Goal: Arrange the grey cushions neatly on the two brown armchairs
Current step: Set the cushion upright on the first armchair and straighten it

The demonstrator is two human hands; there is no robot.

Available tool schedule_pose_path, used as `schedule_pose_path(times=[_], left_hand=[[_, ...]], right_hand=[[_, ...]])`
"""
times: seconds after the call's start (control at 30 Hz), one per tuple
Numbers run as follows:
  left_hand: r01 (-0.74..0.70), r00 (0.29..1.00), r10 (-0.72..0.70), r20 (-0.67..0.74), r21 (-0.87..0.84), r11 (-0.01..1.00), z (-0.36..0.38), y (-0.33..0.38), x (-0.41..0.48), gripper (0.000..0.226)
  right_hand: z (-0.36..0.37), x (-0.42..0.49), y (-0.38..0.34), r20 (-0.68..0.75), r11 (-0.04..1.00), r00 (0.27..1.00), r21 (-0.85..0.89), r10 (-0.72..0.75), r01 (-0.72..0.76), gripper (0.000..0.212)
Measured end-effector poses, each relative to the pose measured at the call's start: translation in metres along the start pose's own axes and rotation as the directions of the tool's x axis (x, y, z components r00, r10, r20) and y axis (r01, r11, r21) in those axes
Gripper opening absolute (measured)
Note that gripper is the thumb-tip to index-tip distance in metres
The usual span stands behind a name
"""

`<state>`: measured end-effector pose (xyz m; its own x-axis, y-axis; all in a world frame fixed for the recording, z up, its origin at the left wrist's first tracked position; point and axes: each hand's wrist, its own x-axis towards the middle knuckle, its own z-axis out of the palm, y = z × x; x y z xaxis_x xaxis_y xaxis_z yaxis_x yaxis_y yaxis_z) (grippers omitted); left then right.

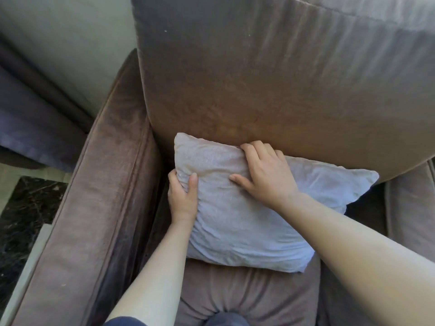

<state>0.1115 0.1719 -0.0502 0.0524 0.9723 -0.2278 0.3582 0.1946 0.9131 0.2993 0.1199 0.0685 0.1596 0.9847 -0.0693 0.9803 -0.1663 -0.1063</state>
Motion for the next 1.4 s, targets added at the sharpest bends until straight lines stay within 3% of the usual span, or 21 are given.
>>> schedule_pose_path(times=[0.2,0.33,0.4,0.47,0.6,0.67,0.73,0.83,0.9,0.97,1.07,1.13,1.17,1.23,1.4], left_hand=[[-0.103,0.994,0.105,-0.043,0.025,0.994,-0.012,0.022,-0.005,0.072],[-0.343,0.922,0.365,-0.127,0.163,0.925,-0.006,0.068,-0.019,0.041],[-0.538,0.833,0.553,0.003,0.236,0.809,0.011,0.094,-0.030,0.028],[-0.649,0.757,0.604,0.251,0.181,0.739,0.036,0.118,-0.043,0.024],[-0.817,0.467,0.557,0.686,0.093,0.570,0.094,0.153,-0.063,0.025],[-0.873,0.351,0.493,0.796,0.088,0.480,0.122,0.166,-0.068,0.028],[-0.897,0.286,0.432,0.855,0.080,0.435,0.150,0.176,-0.073,0.038],[-0.915,0.273,0.339,0.900,0.134,0.381,0.189,0.181,-0.083,0.045],[-0.945,0.295,0.314,0.902,0.227,0.237,0.210,0.178,-0.091,0.049],[-0.942,0.336,0.365,0.869,0.305,0.140,0.224,0.173,-0.097,0.052],[-0.924,0.370,0.452,0.812,0.370,0.090,0.233,0.167,-0.101,0.049],[-0.926,0.363,0.479,0.799,0.368,0.088,0.234,0.163,-0.101,0.044],[-0.929,0.362,0.485,0.796,0.350,0.120,0.233,0.161,-0.101,0.040],[-0.935,0.354,0.501,0.790,0.305,0.181,0.231,0.160,-0.099,0.034],[-0.953,0.303,0.530,0.792,0.247,0.176,0.230,0.169,-0.092,0.030]], right_hand=[[-0.003,-0.021,0.010,-0.017,0.998,0.999,0.056,0.036,-0.035,0.070],[-0.006,-0.059,0.035,-0.049,0.993,0.994,0.066,0.102,-0.099,0.075],[-0.005,-0.079,0.049,-0.061,0.985,0.985,0.073,0.159,-0.155,0.077],[0.000,-0.098,0.061,-0.090,0.967,0.967,0.113,0.237,-0.226,0.081],[0.015,-0.131,0.082,-0.166,0.890,0.877,0.162,0.450,-0.426,0.094],[0.025,-0.144,0.092,-0.184,0.822,0.804,0.206,0.566,-0.531,0.102],[0.038,-0.156,0.102,-0.174,0.742,0.731,0.304,0.660,-0.598,0.107],[0.066,-0.173,0.115,-0.080,0.566,0.626,0.526,0.776,-0.634,0.110],[0.089,-0.185,0.120,0.048,0.357,0.566,0.732,0.823,-0.580,0.106],[0.110,-0.192,0.121,0.186,0.147,0.534,0.842,0.825,-0.519,0.096],[0.147,-0.201,0.114,0.267,-0.008,0.487,0.883,0.832,-0.470,0.066],[0.167,-0.202,0.108,0.243,-0.019,0.426,0.884,0.872,-0.467,0.033],[0.176,-0.201,0.104,0.220,-0.009,0.406,0.887,0.887,-0.461,0.030],[0.191,-0.198,0.097,0.209,-0.006,0.383,0.883,0.900,-0.469,0.038],[0.210,-0.196,0.085,0.171,0.036,0.308,0.823,0.936,-0.567,0.054]])
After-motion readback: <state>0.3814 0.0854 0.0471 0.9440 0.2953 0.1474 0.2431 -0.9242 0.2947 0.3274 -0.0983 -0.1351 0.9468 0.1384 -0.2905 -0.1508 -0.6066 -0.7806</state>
